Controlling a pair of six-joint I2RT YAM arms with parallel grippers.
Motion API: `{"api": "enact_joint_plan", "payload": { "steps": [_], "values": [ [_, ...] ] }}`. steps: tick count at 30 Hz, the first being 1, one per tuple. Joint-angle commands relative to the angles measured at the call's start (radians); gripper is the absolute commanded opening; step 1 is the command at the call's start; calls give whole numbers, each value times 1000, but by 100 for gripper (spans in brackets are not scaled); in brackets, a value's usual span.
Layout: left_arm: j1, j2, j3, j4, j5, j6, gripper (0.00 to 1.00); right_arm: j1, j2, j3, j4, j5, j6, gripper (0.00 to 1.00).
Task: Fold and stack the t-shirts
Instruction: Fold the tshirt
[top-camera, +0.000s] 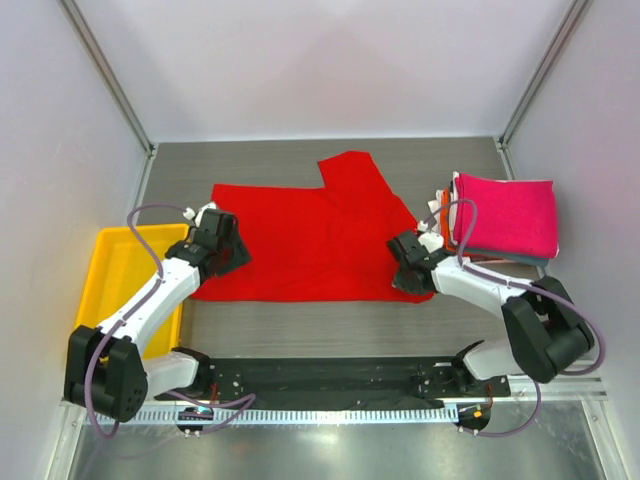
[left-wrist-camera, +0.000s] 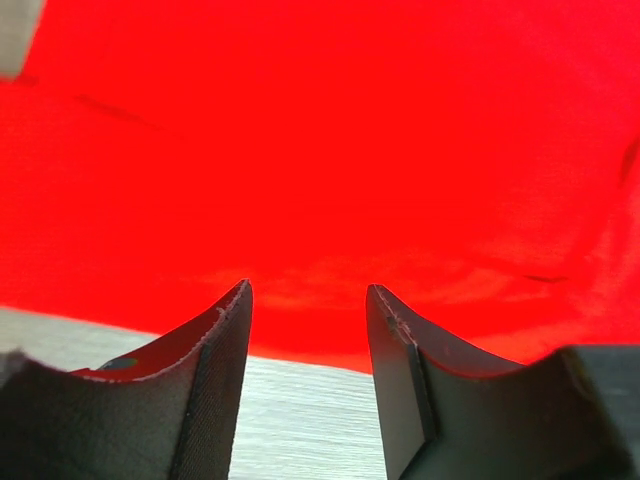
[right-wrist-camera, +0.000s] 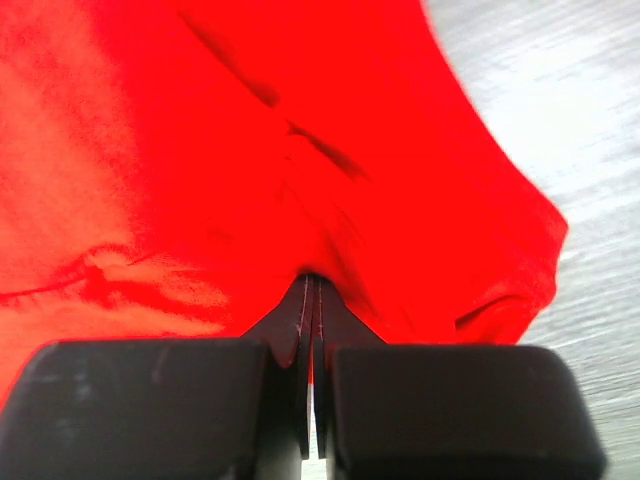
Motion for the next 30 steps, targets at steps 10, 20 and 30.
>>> {"api": "enact_joint_plan", "payload": {
  "steps": [10, 20, 30],
  "values": [
    [46, -31, -65, -5, -60, -119, 48, -17, -408, -167, -263, 100, 177, 1],
    [100, 20, -60, -8, -129, -113, 36, -17, -413, -89, -204, 89, 53, 1],
    [172, 121, 27, 33, -120, -185, 40, -19, -301, 129, -139, 66, -154, 24]
  ]
}}
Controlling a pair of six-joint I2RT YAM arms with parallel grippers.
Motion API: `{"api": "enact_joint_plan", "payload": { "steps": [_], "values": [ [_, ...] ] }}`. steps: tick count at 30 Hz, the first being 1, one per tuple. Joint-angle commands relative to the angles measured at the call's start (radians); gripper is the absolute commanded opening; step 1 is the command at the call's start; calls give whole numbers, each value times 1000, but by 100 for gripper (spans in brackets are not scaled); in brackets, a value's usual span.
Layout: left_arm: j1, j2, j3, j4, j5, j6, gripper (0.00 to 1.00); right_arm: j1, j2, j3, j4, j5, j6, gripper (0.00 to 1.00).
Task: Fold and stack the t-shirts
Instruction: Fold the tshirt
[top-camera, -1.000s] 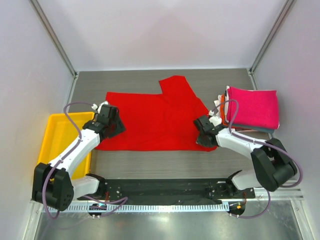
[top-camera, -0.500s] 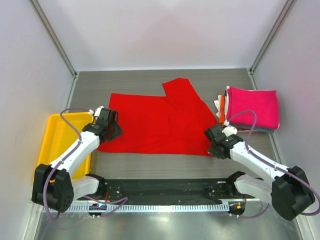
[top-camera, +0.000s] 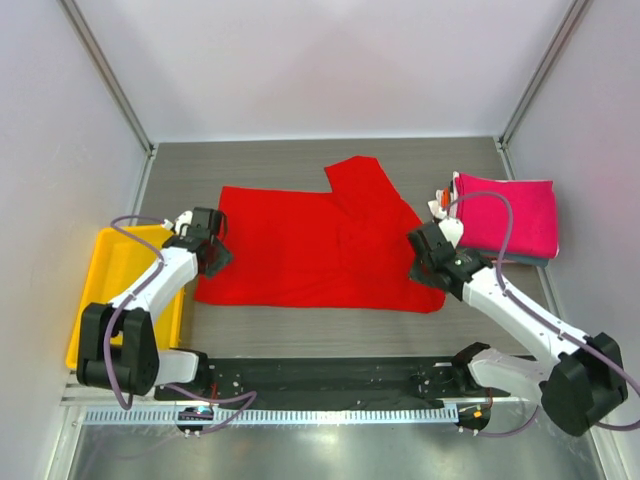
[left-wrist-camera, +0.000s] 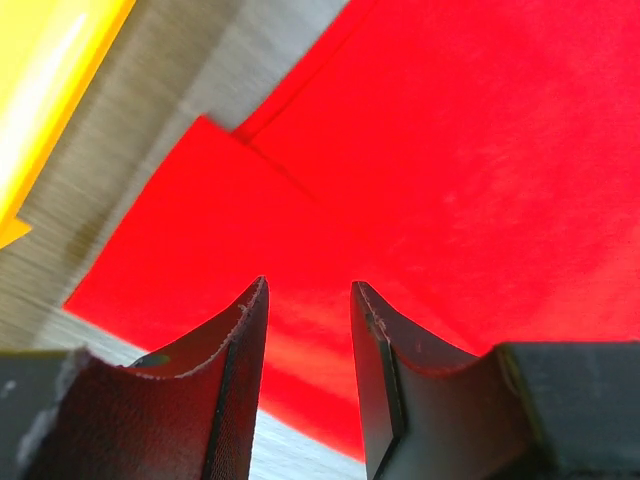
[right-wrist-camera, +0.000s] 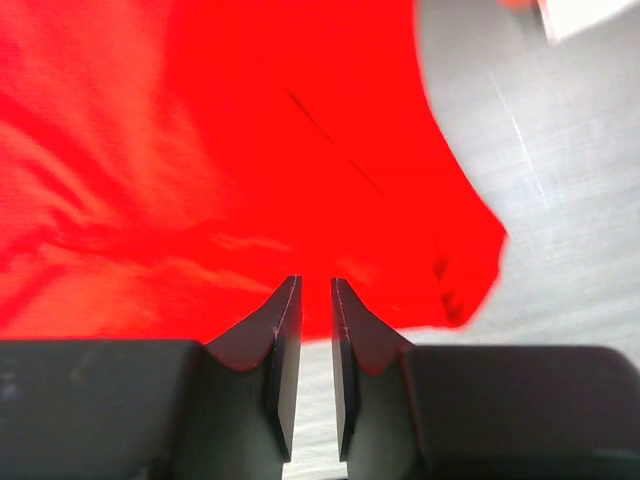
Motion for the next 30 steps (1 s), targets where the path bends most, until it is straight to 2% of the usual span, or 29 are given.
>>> {"api": "enact_joint_plan", "payload": {
  "steps": [1, 5, 8, 9, 10, 15, 19, 23, 26, 29, 30],
  "values": [
    [5, 31, 118, 50, -22, -39, 40, -6, 77, 145, 66, 35, -125, 24],
    [5, 149, 277, 21, -34, -19, 42, -68, 270, 387, 77, -7, -199, 26],
    [17, 253, 391, 7, -23, -2, 43, -140, 424, 543, 109, -59, -239, 36],
    [22, 278, 417, 10, -19, 10, 44, -154, 456, 577, 124, -82, -246, 44],
    [34, 310, 448, 6, -8, 15, 44, -177, 532, 610, 139, -90, -254, 48],
    [80, 479, 624, -10, 50, 22, 46, -252, 786, 884, 213, -173, -259, 59],
    [100, 551, 676, 50, 87, 42, 52, -280, 1017, 1116, 227, -250, -260, 72],
    [132, 628, 722, 98, 123, 53, 57, -308, 1248, 1413, 226, -328, -262, 74],
    [165, 692, 756, 127, 195, 41, 58, -334, 1404, 1577, 216, -407, -256, 71],
    [165, 725, 770, 190, 216, 41, 61, -354, 1501, 1689, 219, -455, -251, 71],
    [195, 732, 781, 191, 224, 42, 61, -361, 1531, 1707, 222, -469, -251, 71]
  ]
}}
